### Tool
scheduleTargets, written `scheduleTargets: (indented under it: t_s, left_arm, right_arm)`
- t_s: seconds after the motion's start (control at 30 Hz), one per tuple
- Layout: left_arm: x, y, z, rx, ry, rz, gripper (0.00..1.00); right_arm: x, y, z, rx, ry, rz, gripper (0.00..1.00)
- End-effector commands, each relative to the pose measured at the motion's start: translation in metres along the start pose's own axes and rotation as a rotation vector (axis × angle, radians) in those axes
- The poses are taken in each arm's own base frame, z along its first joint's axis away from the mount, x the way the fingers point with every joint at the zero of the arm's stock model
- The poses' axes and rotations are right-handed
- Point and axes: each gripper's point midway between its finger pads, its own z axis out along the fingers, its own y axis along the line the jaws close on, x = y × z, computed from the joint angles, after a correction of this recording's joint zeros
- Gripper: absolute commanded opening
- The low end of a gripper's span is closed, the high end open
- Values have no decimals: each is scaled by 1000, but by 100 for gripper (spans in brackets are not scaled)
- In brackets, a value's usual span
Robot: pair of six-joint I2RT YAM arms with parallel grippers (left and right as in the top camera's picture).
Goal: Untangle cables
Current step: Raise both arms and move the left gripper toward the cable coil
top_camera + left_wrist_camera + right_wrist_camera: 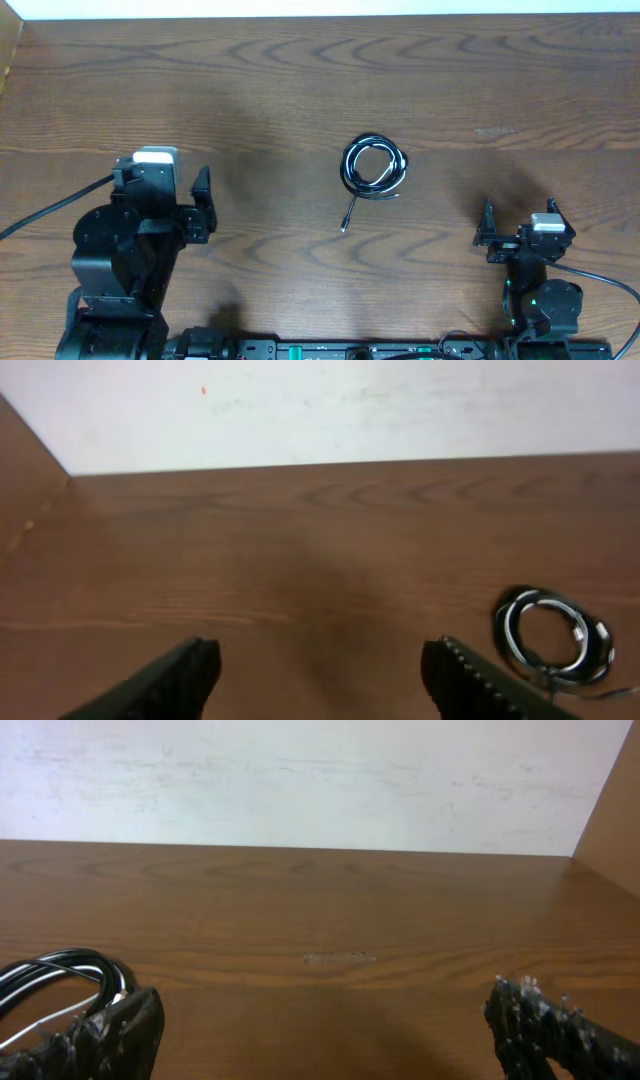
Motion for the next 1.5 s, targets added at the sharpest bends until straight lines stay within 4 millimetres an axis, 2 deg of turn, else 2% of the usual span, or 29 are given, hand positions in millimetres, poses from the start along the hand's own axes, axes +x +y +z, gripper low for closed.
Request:
scheduleTargets:
  t_s: [0.0, 0.1, 0.23, 0.3, 0.47, 0.57, 0.63, 0.83, 0.93, 1.07, 1.3, 1.33, 1.37, 1.4, 1.43, 1.47]
  left_arm:
    - [-10, -1, -7, 10, -32, 4, 82]
    - [-9, -1, -7, 9, -25, 5, 96]
    - [-8, -1, -7, 9, -21, 4, 100]
    - [-8, -1, -7, 9, -21, 4, 98]
    - [-2, -3, -7, 19, 4, 5, 98]
    - [-2, -5, -7, 33, 4, 5, 98]
    - [-1, -5, -7, 33, 7, 5, 98]
    - [0, -7, -7, 40, 13, 5, 98]
    - [0, -19, -7, 113, 13, 5, 98]
    - [0, -29, -9, 170, 12, 3, 98]
    - [4, -41, -11, 240, 29, 1, 98]
    - [5, -42, -11, 251, 34, -1, 98]
    - [6, -44, -11, 260, 39, -4, 98]
    - [7, -46, -11, 273, 44, -5, 98]
    - [9, -48, -11, 283, 54, -6, 98]
    - [11, -49, -10, 291, 62, -7, 98]
  right_arm:
    - [1, 1, 0, -6, -1, -12, 99]
    - [1, 1, 0, -5, -1, -12, 99]
    - [0, 0, 0, 0, -7, -12, 99]
    - [1, 2, 0, -11, -2, -10, 99]
    - [-20, 16, -6, -96, -16, 114, 99]
    - [-47, 19, -19, -129, -21, 159, 99]
    - [-73, 21, -32, -153, -40, 165, 99]
    - [-145, 12, -75, -131, -63, 161, 99]
    - [-181, 11, -81, -131, -61, 98, 99]
    - [-202, 12, -68, -139, 59, 22, 99]
    - [-220, 15, -21, -151, 293, -8, 99]
    - [-222, 16, -13, -154, 315, -25, 97]
    - [-223, 16, -7, -157, 333, -35, 90]
    - [-223, 16, 1, -155, 354, -41, 79]
    - [-222, 17, 8, -156, 376, -41, 61]
    - [-220, 17, 14, -156, 394, -40, 47]
